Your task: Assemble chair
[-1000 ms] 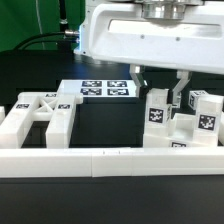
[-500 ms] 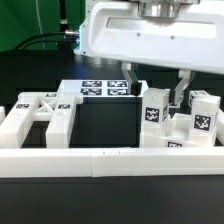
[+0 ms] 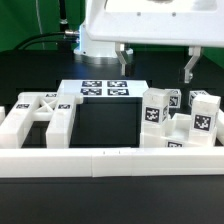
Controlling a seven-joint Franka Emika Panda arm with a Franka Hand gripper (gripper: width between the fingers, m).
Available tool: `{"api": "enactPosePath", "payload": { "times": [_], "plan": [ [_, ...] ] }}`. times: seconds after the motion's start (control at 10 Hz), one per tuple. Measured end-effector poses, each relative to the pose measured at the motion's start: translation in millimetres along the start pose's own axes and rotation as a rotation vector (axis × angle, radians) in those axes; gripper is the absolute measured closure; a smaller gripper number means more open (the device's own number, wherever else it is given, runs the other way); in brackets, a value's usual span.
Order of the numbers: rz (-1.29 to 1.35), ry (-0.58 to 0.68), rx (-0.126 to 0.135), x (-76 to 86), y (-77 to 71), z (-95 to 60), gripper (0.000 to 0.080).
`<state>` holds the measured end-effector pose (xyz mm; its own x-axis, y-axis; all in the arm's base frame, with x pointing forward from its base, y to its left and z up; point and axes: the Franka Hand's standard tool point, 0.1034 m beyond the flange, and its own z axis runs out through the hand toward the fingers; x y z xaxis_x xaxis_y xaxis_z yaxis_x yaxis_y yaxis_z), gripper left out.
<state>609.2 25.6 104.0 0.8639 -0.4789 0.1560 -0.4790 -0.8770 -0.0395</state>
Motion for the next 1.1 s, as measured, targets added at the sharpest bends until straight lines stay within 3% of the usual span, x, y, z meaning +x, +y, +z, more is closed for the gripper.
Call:
{"api": "enactPosePath", "payload": {
  "times": [0.3, 1.1],
  "plan": [
    [-0.004, 0.001, -0.002, -1.3, -0.2, 1.9, 0.0150],
    [-0.027, 0.056, -0.022, -37.1, 2.2, 41.8, 0.0150]
  ]
}}
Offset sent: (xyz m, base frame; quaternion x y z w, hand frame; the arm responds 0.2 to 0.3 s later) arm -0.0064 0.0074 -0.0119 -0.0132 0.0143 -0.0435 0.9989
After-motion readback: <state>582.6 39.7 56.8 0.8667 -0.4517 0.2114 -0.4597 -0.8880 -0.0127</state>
